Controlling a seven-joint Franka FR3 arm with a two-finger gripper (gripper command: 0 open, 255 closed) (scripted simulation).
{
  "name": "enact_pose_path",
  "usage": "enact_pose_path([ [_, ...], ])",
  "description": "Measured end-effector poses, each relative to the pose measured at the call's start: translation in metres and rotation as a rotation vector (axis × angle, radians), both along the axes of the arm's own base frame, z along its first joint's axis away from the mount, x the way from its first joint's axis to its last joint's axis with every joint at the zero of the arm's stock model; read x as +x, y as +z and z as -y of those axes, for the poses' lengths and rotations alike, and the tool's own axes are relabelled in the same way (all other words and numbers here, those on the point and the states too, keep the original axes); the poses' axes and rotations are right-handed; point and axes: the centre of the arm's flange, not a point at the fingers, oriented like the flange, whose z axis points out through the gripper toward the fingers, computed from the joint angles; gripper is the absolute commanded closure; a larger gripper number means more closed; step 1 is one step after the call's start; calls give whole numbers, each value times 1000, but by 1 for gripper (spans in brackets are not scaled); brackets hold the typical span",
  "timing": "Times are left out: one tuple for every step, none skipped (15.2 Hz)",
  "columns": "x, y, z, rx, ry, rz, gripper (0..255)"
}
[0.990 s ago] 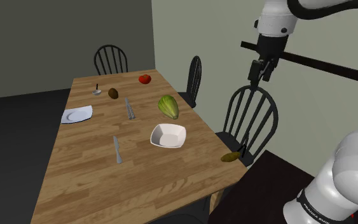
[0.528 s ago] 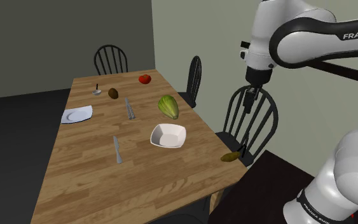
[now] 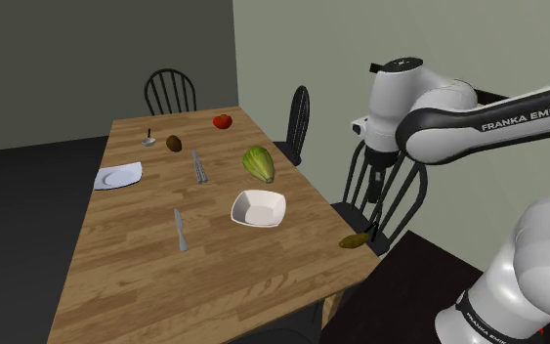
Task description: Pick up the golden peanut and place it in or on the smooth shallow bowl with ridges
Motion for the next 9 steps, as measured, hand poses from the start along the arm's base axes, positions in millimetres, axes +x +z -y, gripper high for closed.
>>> enact_pose_path([
  [2,-17,1,-8,30,-5,0],
  [1,-30,2,-16,62,-7,0],
  [3,-43,4,-24,93,-11,0],
  [4,-56,4,-33,124,-14,0],
  [4,-71,3,-41,155,-18,0],
  [7,-83,4,-49,186,-20,0],
  [6,-97,3,-57,216,-24,0],
  [9,-109,5,-66,247,-26,0],
  [10,-124,10,-73,275,-31,0],
])
